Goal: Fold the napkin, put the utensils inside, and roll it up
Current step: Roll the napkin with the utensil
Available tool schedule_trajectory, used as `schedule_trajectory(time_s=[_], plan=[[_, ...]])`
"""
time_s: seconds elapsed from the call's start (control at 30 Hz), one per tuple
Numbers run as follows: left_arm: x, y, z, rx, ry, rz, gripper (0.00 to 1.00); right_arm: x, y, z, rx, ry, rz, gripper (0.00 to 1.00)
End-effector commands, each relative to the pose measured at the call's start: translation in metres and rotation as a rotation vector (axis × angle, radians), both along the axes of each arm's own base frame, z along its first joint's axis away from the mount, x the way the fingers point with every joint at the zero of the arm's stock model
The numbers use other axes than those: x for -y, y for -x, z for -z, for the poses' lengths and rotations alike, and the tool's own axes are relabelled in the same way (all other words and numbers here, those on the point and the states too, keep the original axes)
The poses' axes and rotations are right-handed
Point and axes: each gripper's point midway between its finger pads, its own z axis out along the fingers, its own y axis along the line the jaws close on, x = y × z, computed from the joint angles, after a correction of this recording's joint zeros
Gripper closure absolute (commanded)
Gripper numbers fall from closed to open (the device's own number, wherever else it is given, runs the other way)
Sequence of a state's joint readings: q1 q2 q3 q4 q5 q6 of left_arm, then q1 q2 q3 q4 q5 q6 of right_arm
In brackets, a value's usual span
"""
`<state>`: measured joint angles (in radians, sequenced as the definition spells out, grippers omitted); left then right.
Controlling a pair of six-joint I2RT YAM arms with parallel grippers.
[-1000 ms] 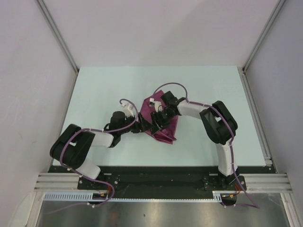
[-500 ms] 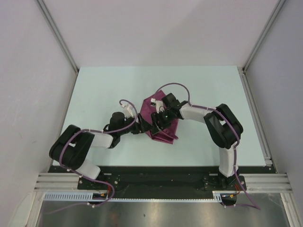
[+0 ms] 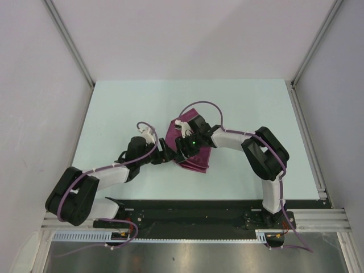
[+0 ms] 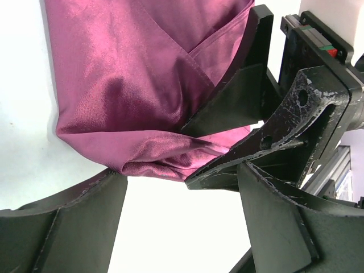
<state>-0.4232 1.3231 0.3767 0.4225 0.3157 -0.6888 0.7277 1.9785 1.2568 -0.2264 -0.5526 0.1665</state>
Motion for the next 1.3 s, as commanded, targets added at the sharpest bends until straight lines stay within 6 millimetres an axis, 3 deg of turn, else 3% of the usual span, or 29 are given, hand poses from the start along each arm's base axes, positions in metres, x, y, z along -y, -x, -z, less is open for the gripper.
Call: schedule_trajectory(time_s=[0.0, 0.47, 0.77, 1.07, 1.27], plan=[[-0.066, -0.025, 0.04, -0.05, -0.246, -0.257, 0.2, -0.002, 0.037, 0.001, -0.101, -0.012, -0.091, 0.39], [-0.084, -0.034, 0.046, -0.074, -0.283, -0.377, 0.33, -0.001, 0.039, 0.003, -0.098, -0.007, -0.097, 0.4], [-0.097, -0.024, 0.044, -0.062, -0.242, -0.382, 0.27, 0.002, 0.037, 0.004, -0.102, -0.003, -0.087, 0.4], [-0.079, -0.026, 0.036, -0.06, -0.128, -0.32, 0.24, 0.002, 0.038, 0.004, -0.105, -0.003, -0.089, 0.4], [-0.066, -0.008, 0.047, -0.138, -0.078, -0.251, 0.26, 0.003, 0.037, 0.006, -0.101, 0.002, -0.083, 0.4]])
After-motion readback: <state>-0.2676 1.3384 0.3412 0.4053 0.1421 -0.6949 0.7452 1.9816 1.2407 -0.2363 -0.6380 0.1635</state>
